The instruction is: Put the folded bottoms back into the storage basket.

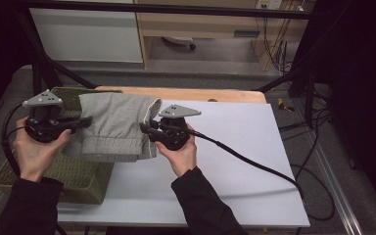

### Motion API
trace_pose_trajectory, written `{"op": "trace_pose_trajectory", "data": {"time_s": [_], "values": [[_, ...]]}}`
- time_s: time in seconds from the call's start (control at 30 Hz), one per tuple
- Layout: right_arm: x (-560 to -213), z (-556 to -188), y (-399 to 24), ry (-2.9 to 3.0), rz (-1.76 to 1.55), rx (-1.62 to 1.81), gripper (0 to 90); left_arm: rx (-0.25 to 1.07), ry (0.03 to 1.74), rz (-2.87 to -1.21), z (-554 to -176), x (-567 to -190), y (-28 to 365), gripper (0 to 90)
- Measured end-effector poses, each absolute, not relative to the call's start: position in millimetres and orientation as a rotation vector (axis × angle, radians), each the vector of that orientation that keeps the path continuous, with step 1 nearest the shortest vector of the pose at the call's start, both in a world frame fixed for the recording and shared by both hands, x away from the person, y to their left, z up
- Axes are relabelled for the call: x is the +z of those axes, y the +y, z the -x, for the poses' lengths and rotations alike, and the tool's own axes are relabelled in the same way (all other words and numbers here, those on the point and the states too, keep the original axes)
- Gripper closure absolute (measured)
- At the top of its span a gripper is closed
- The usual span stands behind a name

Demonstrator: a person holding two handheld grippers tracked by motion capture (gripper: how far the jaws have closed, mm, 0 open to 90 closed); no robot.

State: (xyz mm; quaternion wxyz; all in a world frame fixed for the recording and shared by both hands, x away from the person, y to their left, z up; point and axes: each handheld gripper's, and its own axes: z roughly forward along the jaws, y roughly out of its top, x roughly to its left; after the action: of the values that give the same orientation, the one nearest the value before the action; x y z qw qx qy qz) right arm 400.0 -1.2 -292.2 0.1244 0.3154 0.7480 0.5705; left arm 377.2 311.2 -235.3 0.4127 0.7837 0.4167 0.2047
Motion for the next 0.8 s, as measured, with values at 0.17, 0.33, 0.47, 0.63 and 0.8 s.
{"op": "trace_pose_trajectory", "data": {"time_s": [0.17, 0.33, 0.47, 0.63, 0.8], "values": [[-290.6, -400.4, 7.3, 2.185, -0.914, 1.666, 72.8, 0.52, 1.058, -1.967, -376.6, -234.0, 319.0, 81.5], [-289.6, -401.0, 16.2, 2.19, -0.905, 1.67, 72.8, 0.526, 1.073, -1.963, -376.4, -232.5, 328.1, 81.5], [-288.6, -401.1, 23.9, 2.196, -0.898, 1.675, 72.8, 0.533, 1.082, -1.959, -377.0, -232.5, 335.2, 81.5], [-288.1, -402.4, 34.2, 2.202, -0.891, 1.675, 72.8, 0.539, 1.097, -1.953, -376.9, -232.3, 343.9, 81.5], [-287.3, -403.1, 43.9, 2.207, -0.882, 1.674, 72.8, 0.553, 1.112, -1.948, -375.6, -230.4, 352.9, 81.5]]}}
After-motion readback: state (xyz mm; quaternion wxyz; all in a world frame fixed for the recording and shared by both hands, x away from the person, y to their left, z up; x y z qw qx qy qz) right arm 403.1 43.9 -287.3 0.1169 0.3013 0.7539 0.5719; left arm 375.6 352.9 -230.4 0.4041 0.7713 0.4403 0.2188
